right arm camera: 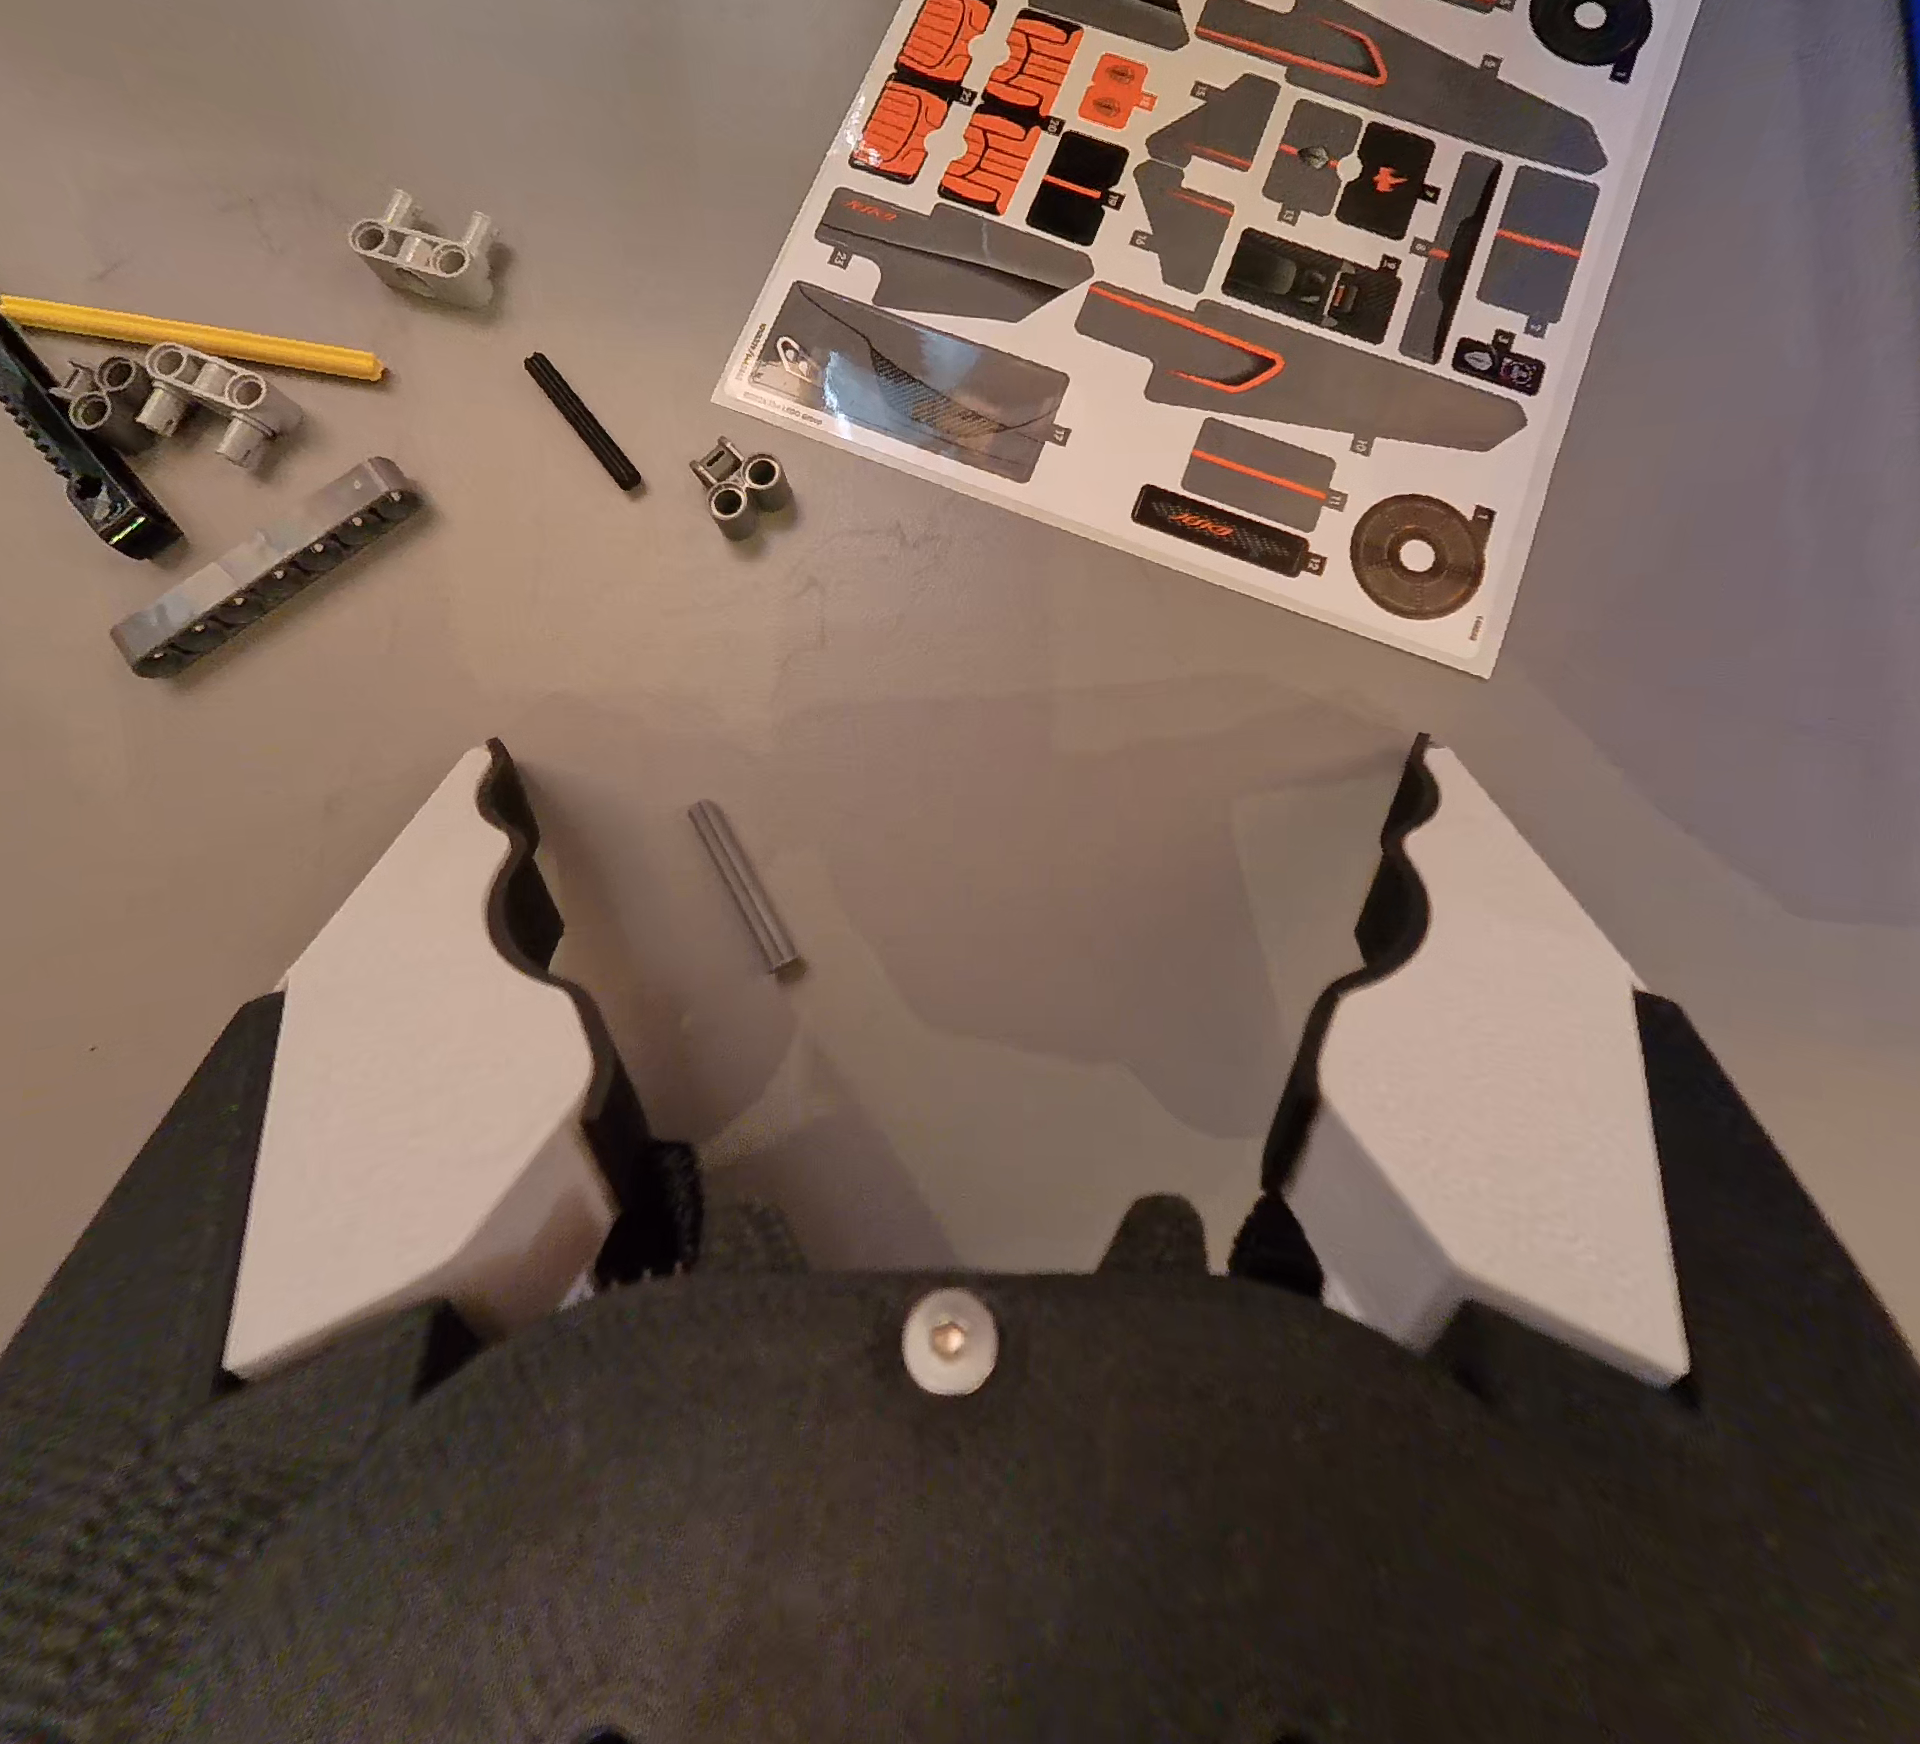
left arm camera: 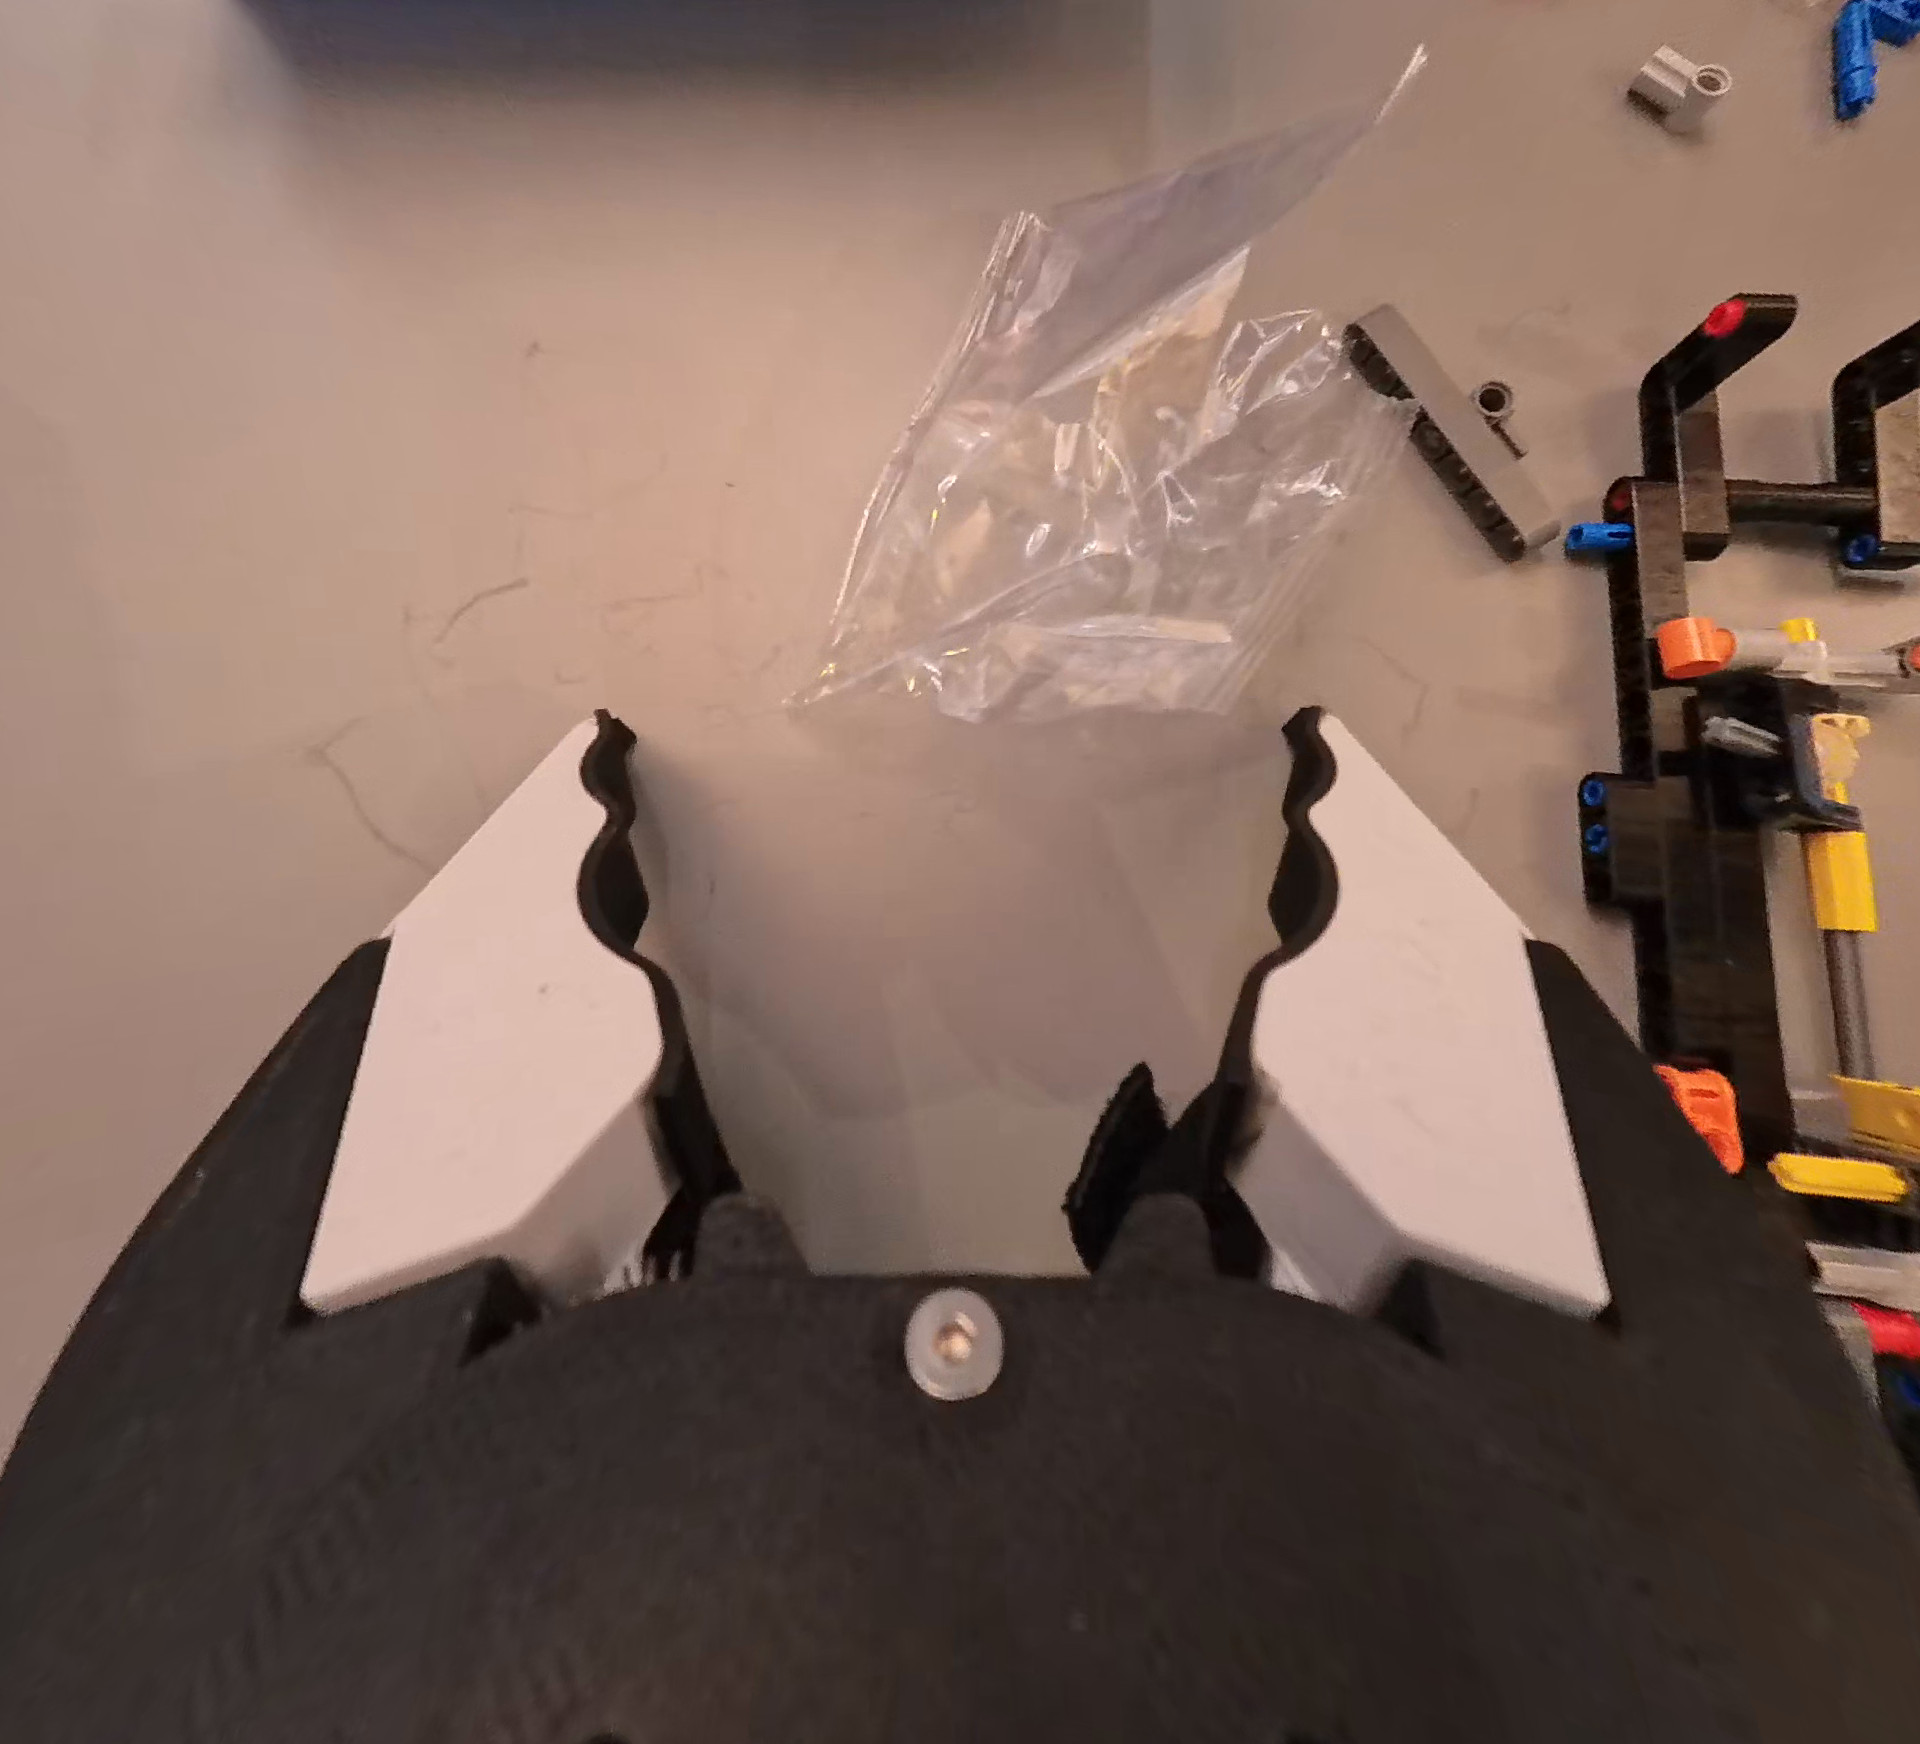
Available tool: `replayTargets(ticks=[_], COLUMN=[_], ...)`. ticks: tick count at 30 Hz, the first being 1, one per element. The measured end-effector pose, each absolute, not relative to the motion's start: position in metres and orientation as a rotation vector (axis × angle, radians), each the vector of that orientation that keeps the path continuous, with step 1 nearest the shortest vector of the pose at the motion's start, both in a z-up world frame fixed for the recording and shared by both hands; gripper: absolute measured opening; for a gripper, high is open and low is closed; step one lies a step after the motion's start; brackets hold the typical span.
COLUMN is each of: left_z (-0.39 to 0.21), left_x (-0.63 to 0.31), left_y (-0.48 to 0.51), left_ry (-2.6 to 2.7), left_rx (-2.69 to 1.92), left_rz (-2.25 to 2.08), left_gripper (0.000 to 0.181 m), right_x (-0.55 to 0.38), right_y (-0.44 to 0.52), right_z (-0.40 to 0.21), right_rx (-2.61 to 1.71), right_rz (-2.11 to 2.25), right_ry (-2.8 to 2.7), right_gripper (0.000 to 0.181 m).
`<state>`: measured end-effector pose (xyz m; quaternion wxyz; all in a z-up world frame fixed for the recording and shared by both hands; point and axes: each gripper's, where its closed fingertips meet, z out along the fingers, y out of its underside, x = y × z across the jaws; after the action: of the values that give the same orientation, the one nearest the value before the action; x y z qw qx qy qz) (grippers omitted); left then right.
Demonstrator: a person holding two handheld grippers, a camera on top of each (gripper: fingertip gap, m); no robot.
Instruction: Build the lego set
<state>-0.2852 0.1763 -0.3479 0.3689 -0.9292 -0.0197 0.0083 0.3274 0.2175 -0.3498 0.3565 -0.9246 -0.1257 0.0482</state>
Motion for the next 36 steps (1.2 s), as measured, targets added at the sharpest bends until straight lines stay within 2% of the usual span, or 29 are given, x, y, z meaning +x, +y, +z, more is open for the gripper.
replayTargets(ticks=[32,33,34,35,36], left_z=[-0.346,-0.346,-0.348,-0.352,-0.354], left_x=[-0.268,-0.268,-0.271,-0.275,-0.277], left_y=[0.177,0.177,0.177,0.176,0.176], left_ry=[-0.045,-0.052,-0.080,-0.121,-0.133], left_rx=[-2.383,-2.384,-2.393,-2.414,-2.423], left_rz=[0.034,0.046,0.054,0.059,0.053], left_gripper=[0.123,0.127,0.136,0.153,0.158], right_x=[0.327,0.327,0.327,0.327,0.327], right_y=[0.217,0.217,0.217,0.217,0.217], right_z=[-0.350,-0.350,-0.350,-0.350,-0.350], right_rx=[-2.388,-2.388,-2.388,-2.387,-2.388], right_rz=[0.125,0.125,0.125,0.125,0.125], right_ry=[-0.325,-0.325,-0.325,-0.325,-0.325], right_gripper=[0.155,0.155,0.155,0.155,0.155])
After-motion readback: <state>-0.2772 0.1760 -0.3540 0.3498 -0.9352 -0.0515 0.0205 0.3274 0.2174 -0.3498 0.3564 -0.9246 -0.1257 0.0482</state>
